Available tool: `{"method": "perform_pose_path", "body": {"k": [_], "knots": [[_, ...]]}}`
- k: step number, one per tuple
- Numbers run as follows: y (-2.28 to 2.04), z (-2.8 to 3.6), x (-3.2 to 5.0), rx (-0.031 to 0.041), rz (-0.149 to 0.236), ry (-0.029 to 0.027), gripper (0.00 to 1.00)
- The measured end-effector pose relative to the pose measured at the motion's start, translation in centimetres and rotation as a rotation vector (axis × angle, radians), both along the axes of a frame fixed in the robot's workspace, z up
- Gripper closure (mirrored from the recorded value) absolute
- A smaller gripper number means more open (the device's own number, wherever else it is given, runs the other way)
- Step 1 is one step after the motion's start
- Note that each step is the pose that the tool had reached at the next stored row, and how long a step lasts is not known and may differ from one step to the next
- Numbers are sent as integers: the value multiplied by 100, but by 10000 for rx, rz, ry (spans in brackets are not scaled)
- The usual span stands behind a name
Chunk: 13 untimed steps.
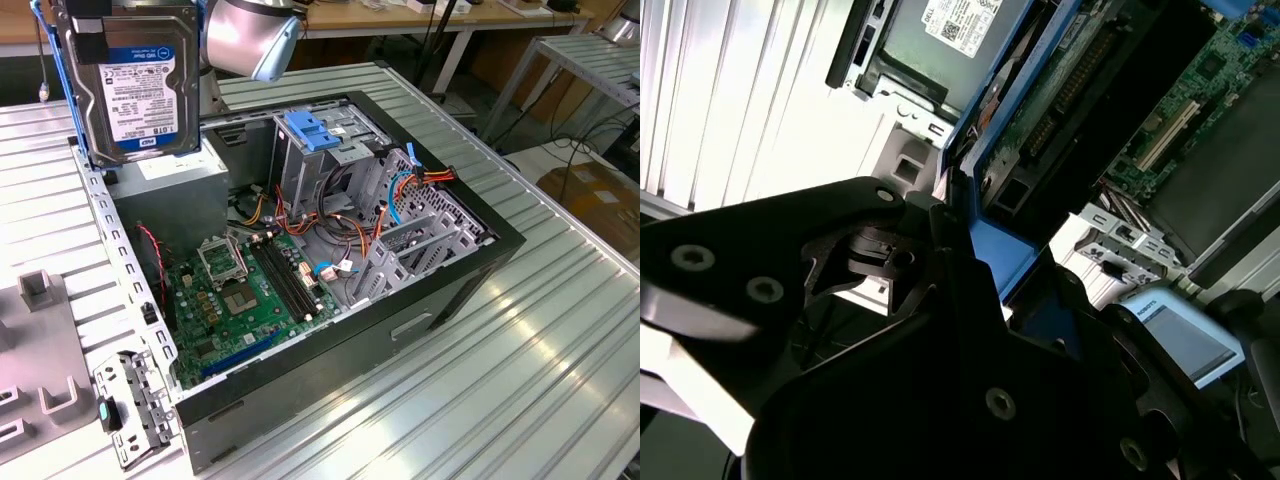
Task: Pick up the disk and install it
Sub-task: 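Pick up the disk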
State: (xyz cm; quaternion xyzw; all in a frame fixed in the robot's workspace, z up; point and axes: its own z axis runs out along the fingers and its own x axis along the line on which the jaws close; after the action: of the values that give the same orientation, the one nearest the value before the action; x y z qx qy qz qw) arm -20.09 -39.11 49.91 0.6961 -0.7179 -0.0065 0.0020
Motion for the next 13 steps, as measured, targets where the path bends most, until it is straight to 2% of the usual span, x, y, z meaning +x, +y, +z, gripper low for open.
{"method": "perform_pose_path", "body": {"k": [9,13], "knots": [[-3,0,15,1,0,0,63],[-27,0,14,1,-1,-1,63]]}}
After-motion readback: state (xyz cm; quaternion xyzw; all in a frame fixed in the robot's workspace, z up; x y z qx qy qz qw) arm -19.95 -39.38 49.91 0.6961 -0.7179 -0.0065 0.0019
